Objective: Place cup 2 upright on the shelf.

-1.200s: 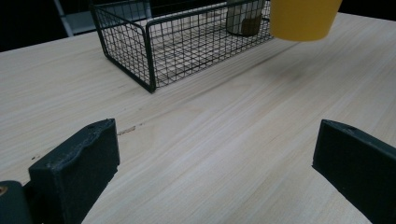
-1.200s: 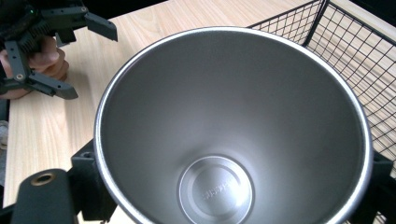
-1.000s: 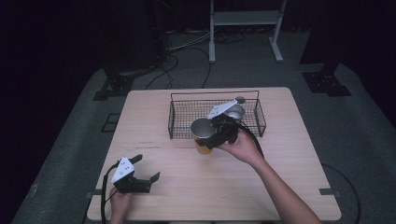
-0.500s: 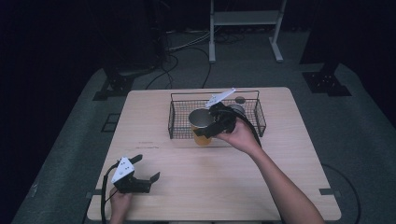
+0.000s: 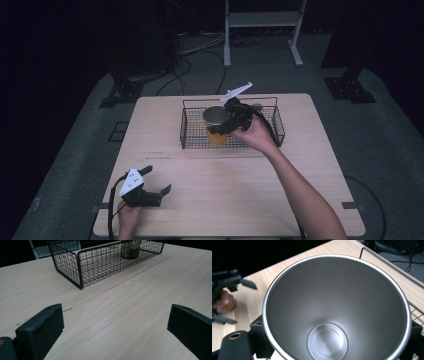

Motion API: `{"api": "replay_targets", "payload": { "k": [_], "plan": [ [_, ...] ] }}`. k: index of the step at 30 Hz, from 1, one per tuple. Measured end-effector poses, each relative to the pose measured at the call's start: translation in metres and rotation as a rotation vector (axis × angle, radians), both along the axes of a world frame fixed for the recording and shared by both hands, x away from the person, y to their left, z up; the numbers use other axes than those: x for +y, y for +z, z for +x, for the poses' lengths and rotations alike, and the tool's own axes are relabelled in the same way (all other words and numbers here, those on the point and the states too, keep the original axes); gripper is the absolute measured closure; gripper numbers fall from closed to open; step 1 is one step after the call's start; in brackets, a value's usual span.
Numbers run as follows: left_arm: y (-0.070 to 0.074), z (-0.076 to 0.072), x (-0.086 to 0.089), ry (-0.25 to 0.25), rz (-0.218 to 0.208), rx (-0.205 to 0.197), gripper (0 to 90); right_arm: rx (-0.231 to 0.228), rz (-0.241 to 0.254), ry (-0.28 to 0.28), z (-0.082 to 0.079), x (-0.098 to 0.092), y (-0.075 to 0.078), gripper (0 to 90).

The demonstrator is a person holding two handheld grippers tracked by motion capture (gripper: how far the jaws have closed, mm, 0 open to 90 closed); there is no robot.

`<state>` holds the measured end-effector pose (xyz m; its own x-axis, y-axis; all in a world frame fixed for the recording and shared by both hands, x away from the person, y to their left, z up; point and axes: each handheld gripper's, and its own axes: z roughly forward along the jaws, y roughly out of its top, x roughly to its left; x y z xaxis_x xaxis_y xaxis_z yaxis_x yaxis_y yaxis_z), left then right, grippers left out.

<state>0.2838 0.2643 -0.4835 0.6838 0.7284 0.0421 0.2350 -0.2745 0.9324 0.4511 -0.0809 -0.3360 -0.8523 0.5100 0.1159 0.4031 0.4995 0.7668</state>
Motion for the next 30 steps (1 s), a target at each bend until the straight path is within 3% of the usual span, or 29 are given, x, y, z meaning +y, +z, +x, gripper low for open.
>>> {"api": "replay_targets", "payload": {
  "k": [14, 30],
  "plan": [
    [0.0, 0.0, 0.001, -0.001, 0.005, -0.005, 0.0, 0.01, -0.003, -0.048, 0.024, 0.001, 0.009, 13.4],
    [0.0, 0.0, 0.001, -0.001, 0.001, -0.006, 0.0, -0.021, -0.039, -0.104, 0.049, 0.006, 0.024, 13.5]
  ]
}}
